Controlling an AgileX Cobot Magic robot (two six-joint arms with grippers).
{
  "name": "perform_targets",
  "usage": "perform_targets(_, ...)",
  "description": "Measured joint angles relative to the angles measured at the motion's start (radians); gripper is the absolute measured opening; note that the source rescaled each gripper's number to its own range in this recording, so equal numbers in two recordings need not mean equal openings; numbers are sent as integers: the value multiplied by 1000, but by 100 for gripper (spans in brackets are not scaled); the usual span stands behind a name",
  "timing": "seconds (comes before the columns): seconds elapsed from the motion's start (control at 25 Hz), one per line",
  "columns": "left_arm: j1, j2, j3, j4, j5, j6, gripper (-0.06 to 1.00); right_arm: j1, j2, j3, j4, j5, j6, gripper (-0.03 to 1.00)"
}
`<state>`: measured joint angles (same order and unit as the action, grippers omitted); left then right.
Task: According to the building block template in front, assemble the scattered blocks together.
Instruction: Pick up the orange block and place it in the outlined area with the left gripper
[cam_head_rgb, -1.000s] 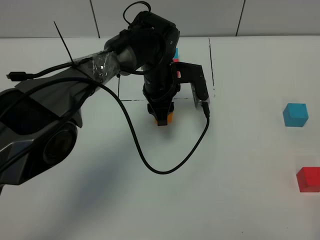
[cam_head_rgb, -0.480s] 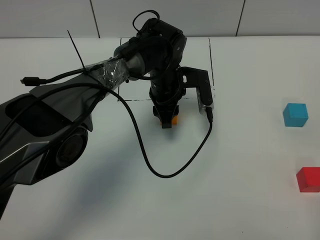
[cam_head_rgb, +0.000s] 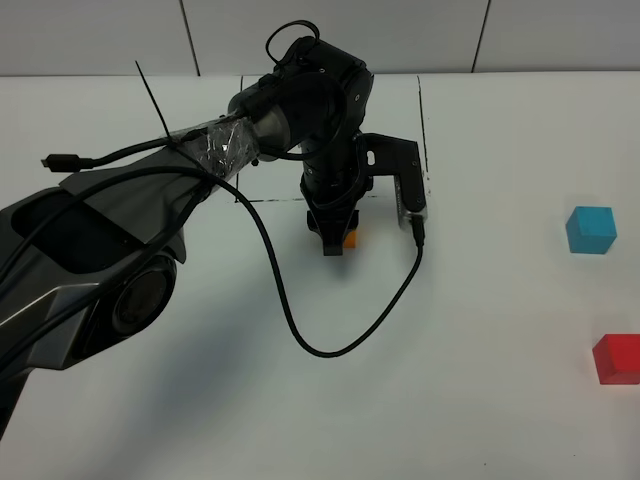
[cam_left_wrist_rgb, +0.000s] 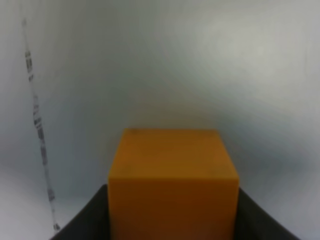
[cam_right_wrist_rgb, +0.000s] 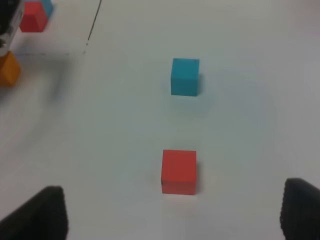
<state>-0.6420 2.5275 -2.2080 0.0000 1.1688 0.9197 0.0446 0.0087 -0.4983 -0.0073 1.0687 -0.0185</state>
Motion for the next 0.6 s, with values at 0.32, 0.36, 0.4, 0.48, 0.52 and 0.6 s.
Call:
perform_targets(0.32,0,0,0,0,-4,21,0,0,0,0,0,0,0,74)
perform_targets(0.36,0,0,0,0,-4,21,0,0,0,0,0,0,0,74)
perform_targets(0.4,0,1,0,0,-4,21,0,0,0,0,0,0,0,74)
perform_targets(0.48,0,1,0,0,-4,21,0,0,0,0,0,0,0,74)
perform_targets(0.52,0,1,0,0,-4,21,0,0,0,0,0,0,0,74)
perform_targets(0.6,0,1,0,0,-4,22,0,0,0,0,0,0,0,74)
